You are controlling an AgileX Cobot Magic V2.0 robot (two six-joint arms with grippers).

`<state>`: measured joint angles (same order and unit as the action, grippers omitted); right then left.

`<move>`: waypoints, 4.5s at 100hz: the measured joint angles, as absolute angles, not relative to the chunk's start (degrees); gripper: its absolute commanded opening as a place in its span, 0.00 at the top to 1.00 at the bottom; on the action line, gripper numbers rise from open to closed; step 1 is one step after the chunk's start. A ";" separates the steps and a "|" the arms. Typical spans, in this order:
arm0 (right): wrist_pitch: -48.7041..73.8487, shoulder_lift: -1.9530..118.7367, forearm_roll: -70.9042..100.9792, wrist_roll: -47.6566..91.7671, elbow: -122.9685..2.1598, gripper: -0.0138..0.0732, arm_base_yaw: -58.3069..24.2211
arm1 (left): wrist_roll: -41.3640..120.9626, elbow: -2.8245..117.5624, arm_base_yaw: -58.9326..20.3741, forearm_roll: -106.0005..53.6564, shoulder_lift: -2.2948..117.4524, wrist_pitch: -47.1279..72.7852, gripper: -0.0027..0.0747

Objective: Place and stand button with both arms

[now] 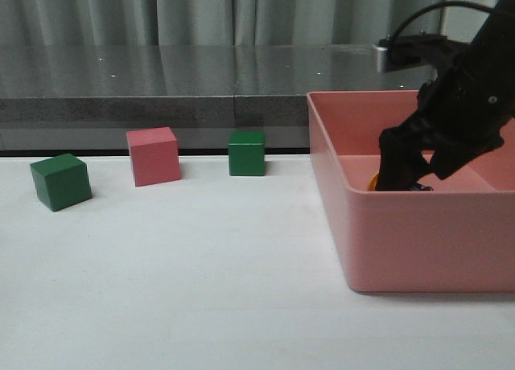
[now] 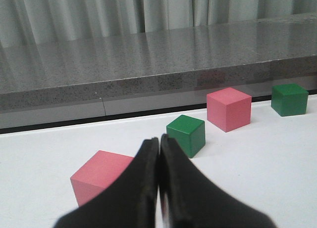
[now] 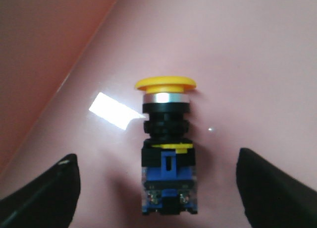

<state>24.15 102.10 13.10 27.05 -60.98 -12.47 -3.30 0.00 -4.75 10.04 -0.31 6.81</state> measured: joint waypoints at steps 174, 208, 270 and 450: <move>45.31 123.26 14.53 58.64 -96.66 0.93 -36.55 | -3.30 0.00 -4.75 10.04 -0.31 6.81 0.99; 46.34 123.42 15.24 58.68 -96.89 0.35 -36.82 | -3.30 0.00 -4.75 10.04 -0.31 6.81 0.99; 48.04 111.22 15.58 44.23 -99.62 0.95 -34.84 | -3.30 0.00 -4.75 10.04 -0.31 6.81 0.99; 19.31 16.14 13.55 21.75 -20.13 0.93 -3.97 | -3.43 9.44 -4.75 -1.78 2.63 9.33 0.99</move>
<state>19.31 16.14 13.55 21.75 -20.13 -3.97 -3.43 9.44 -4.75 -1.78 2.63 9.33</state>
